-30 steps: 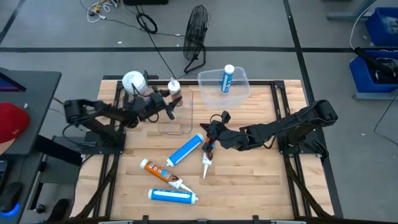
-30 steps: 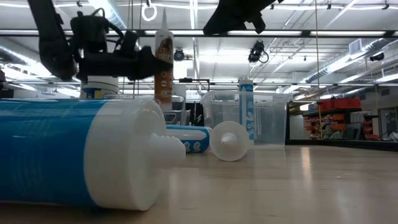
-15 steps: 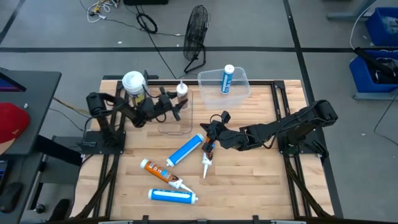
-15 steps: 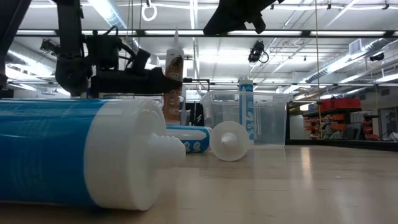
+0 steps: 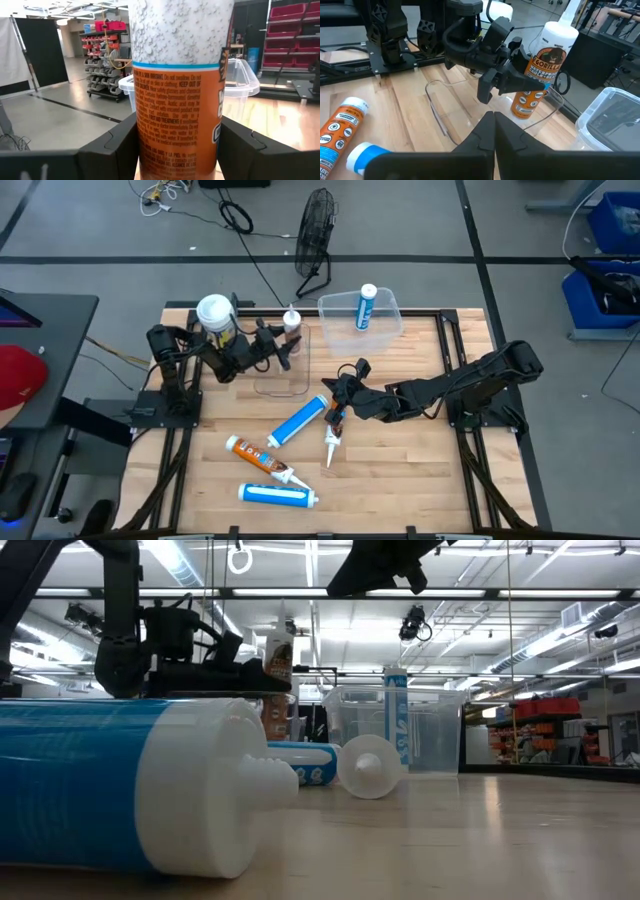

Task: Pick & place silicon tubes, Sealant and Lysol wipes
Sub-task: Put the bottom orange sealant into the transparent bin

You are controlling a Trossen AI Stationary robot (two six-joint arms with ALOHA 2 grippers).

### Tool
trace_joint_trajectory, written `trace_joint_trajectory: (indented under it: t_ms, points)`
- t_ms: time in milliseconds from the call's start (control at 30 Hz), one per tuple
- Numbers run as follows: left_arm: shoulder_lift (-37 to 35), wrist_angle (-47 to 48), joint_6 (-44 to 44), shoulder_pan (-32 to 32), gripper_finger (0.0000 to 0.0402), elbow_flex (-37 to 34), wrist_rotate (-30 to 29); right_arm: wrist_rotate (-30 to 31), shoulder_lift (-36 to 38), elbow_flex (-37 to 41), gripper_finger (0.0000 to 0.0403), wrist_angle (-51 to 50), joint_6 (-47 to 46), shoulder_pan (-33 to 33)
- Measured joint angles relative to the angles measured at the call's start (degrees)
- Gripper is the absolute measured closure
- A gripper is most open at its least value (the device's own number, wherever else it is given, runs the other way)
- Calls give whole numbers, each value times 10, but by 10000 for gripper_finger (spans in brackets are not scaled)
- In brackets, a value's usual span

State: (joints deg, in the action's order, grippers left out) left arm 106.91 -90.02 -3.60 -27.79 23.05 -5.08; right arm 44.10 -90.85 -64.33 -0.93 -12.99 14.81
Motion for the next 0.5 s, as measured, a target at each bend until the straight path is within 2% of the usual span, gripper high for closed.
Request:
trace_joint_trajectory:
  t_ms: [500]
  points:
    - [0, 0, 4, -1, 189, 0, 13, 0, 0, 0, 399, 0, 0, -2]
